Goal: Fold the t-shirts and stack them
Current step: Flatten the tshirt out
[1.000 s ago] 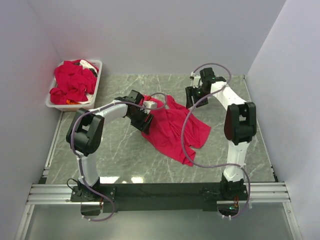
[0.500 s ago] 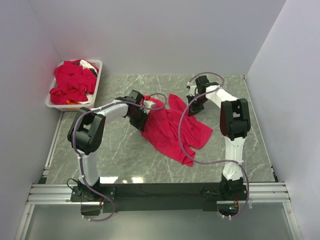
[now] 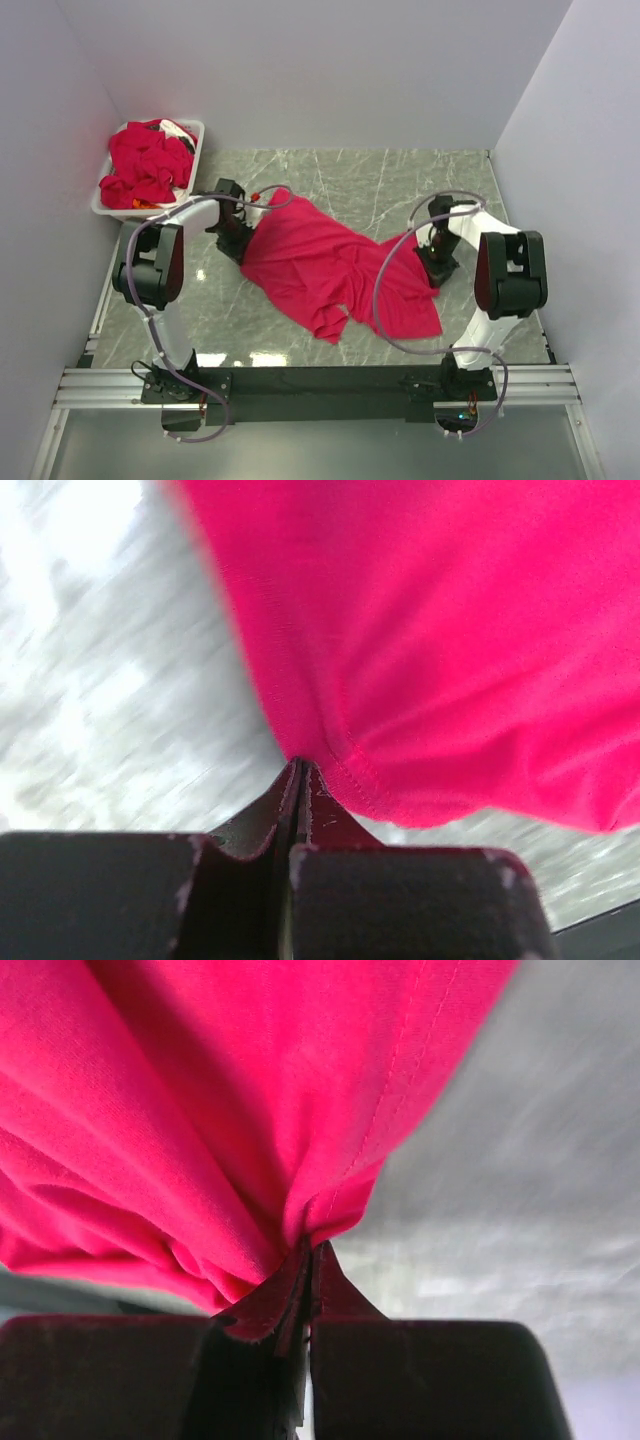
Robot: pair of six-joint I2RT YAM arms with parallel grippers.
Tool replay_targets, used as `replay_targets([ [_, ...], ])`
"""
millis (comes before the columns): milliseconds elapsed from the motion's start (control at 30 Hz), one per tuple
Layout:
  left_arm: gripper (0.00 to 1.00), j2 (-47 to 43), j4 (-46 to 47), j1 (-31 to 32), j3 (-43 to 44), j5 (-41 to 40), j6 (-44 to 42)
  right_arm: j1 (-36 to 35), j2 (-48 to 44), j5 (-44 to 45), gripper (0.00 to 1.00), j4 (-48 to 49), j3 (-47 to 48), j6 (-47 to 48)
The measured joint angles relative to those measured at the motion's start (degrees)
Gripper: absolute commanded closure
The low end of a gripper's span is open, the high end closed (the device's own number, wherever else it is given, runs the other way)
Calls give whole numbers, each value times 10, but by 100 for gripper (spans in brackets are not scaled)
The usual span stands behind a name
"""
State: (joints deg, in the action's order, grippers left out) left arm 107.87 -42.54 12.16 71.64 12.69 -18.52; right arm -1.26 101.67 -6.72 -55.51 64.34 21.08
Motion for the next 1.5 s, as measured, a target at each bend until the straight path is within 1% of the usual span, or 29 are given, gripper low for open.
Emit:
replay_targets([
  [33, 96, 0, -10, -9, 3, -8, -7, 0, -12, 9, 93, -17, -16, 17],
  [67, 94, 2, -19, -17, 6, -14, -16, 3, -20, 17, 69, -37, -23, 32],
  [100, 90, 5, -31, -24, 11, -17, -25, 10, -25, 22, 61, -56, -23, 42],
  [133, 86, 8, -41, -30, 16, -18, -34, 18, -28, 25, 57, -67, -18, 54],
  [167, 78, 11, -54, -35, 22, -17, -45, 31, -29, 26, 50, -82, -4, 63],
  [233, 69, 15, -81, -39, 41, -5, -61, 56, -28, 22, 48, -100, 51, 70],
  [267, 62, 16, -91, -39, 54, 4, -67, 66, -27, 14, 48, -101, 89, 69],
  [300, 59, 16, -98, -39, 68, 16, -70, 75, -24, 7, 48, -99, 130, 66],
  [333, 55, 17, -107, -39, 93, 32, -72, 80, -20, -5, 48, -89, 170, 60],
  [400, 50, 18, -107, -39, 138, 57, -68, 83, -8, -26, 48, -67, 229, 49],
  [433, 44, 21, -107, -39, 164, 71, -64, 83, 2, -39, 48, -59, 257, 42],
  [467, 40, 24, -101, -39, 193, 86, -61, 82, 16, -54, 49, -54, 281, 37],
  [533, 37, 35, -89, -39, 240, 108, -46, 78, 57, -82, 49, -50, 325, 24],
  [633, 35, 64, -72, -39, 299, 135, -26, 69, 121, -112, 46, -42, 360, 9],
  [700, 33, 85, -59, -39, 315, 145, -12, 58, 156, -129, 45, -38, 362, 0],
  [733, 24, 94, -53, -39, 316, 148, -6, 51, 169, -137, 43, -39, 362, -4],
  [800, 23, 113, -47, -39, 316, 154, 7, 36, 183, -146, 42, -35, 356, -9],
  [833, 22, 122, -46, -39, 316, 156, 14, 26, 185, -150, 37, -35, 353, -11],
  [1067, 20, 141, -24, -34, 316, 164, 46, -30, 196, -163, 39, -8, 343, -21],
  [1200, 17, 148, -2, -24, 320, 162, 62, -38, 219, -169, 42, -5, 332, -16],
  [1233, 5, 153, 3, -20, 324, 160, 65, -39, 221, -169, 42, -6, 326, -13],
  [1300, 3, 163, 15, -12, 332, 158, 75, -41, 222, -170, 43, -9, 310, -6],
  [1367, 3, 175, 24, -4, 341, 155, 84, -41, 220, -173, 46, -15, 300, 3],
  [1433, 3, 185, 30, 3, 351, 151, 90, -41, 216, -174, 56, -15, 289, 13],
  [1467, 3, 192, 37, 9, 355, 146, 94, -41, 213, -172, 70, -14, 283, 16],
  [1500, 4, 196, 42, 14, 357, 141, 98, -41, 211, -172, 78, -14, 277, 23],
])
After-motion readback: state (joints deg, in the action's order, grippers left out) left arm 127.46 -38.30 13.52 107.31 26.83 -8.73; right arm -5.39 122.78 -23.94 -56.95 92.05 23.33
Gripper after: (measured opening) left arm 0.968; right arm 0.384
